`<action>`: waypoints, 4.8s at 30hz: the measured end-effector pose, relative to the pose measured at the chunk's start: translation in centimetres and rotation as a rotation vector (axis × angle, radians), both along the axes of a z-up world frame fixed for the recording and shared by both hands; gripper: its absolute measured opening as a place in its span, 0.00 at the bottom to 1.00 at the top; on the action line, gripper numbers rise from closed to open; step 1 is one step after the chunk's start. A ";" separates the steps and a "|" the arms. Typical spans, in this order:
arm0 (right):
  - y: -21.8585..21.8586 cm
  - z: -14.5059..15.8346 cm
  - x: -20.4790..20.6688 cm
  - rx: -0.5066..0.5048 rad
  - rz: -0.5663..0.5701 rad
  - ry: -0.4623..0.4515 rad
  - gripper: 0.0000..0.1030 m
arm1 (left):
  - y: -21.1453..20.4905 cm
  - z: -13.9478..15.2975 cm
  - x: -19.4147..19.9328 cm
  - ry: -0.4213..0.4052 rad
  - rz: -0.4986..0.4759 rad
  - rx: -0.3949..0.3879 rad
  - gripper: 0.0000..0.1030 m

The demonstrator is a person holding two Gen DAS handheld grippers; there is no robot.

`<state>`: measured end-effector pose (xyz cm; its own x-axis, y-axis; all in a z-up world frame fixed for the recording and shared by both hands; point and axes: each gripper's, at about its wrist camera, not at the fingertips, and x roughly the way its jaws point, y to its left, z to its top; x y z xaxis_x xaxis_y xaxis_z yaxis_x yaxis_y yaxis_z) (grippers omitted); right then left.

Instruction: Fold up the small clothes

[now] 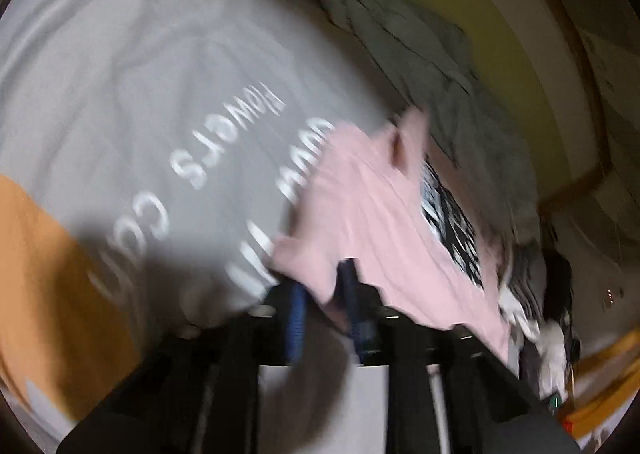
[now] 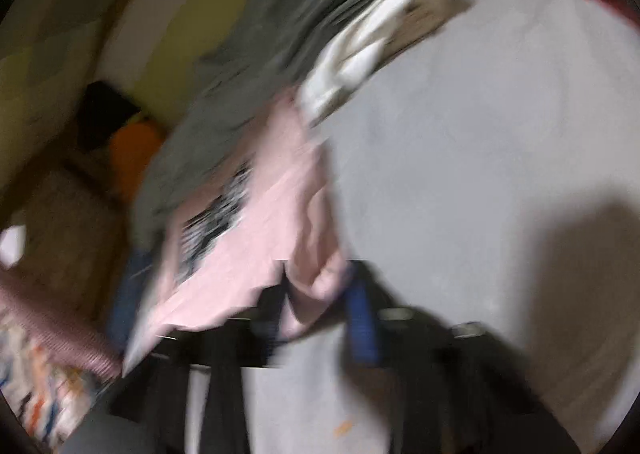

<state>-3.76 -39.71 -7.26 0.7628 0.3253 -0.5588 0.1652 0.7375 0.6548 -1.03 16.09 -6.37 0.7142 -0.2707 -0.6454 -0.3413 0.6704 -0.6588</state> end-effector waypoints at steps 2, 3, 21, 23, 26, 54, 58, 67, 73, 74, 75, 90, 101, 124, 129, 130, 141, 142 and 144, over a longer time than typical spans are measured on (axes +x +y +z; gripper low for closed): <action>-0.2 -0.4 -0.5 0.041 -0.010 -0.010 0.06 | 0.3 -0.6 -0.1 -0.021 0.006 -0.033 0.02; -0.1 -0.2 -0.9 0.027 -0.015 -0.013 0.06 | 0.4 -0.4 -0.7 -0.039 0.015 -0.046 0.02; 2.3 3.9 -7.4 -0.147 0.008 -0.158 0.23 | -0.8 0.8 -6.0 -0.065 0.041 0.145 0.05; 3.4 3.4 -7.0 -0.131 0.065 -0.142 0.53 | -0.7 0.5 -6.3 -0.063 0.044 0.130 0.06; 4.2 1.7 -6.2 -0.082 0.100 -0.076 0.54 | -0.2 0.3 -6.9 -0.068 0.045 0.136 0.06; 0.4 1.7 -9.2 -0.205 -0.134 -0.013 0.03 | -4.5 -0.2 -8.5 -0.086 -0.104 0.207 0.03; 0.7 1.7 -9.4 -0.209 -0.119 -0.030 0.03 | -4.5 1.2 -9.1 -0.138 -0.090 0.256 0.03; 1.6 4.3 -13.6 -0.236 -0.102 -0.145 0.03 | -4.6 4.5 -12.0 -0.216 -0.038 0.347 0.02; 2.2 4.6 -15.7 -0.237 -0.148 -0.124 0.03 | -4.1 6.1 -14.1 -0.209 -0.009 0.284 0.02; 2.2 5.1 -16.7 -0.237 -0.159 -0.146 0.03 | -3.9 6.5 -14.9 -0.222 0.002 0.282 0.02; 2.3 5.6 -17.3 -0.244 -0.167 -0.162 0.03 | -4.0 6.8 -15.3 -0.230 0.004 0.294 0.02; 1.0 7.1 -6.2 -0.226 -0.076 -0.070 0.03 | -3.3 8.1 -3.7 -0.054 -0.089 0.232 0.02; 0.6 6.6 6.5 -0.177 -0.022 0.119 0.04 | -4.7 5.7 8.0 0.056 -0.117 0.406 0.02; -2.0 3.9 0.9 -0.218 0.031 0.002 0.75 | -0.6 2.9 0.8 -0.103 -0.228 0.175 0.67; -1.2 3.2 0.8 -0.198 0.099 -0.003 0.46 | -1.7 1.9 0.6 -0.089 -0.274 0.208 0.09; -0.9 3.1 0.9 -0.197 0.123 0.001 0.22 | -2.1 2.1 0.7 -0.094 -0.280 0.245 0.04; -0.4 4.1 -4.5 -0.322 -0.049 -0.067 0.04 | -3.1 3.4 -4.6 -0.127 -0.156 0.398 0.04; -0.4 3.7 -4.7 -0.322 -0.049 -0.035 0.04 | -2.6 2.8 -5.1 -0.114 -0.150 0.377 0.04; -0.7 3.3 -5.2 -0.303 -0.057 -0.017 0.04 | -2.2 2.1 -5.6 -0.093 -0.140 0.349 0.04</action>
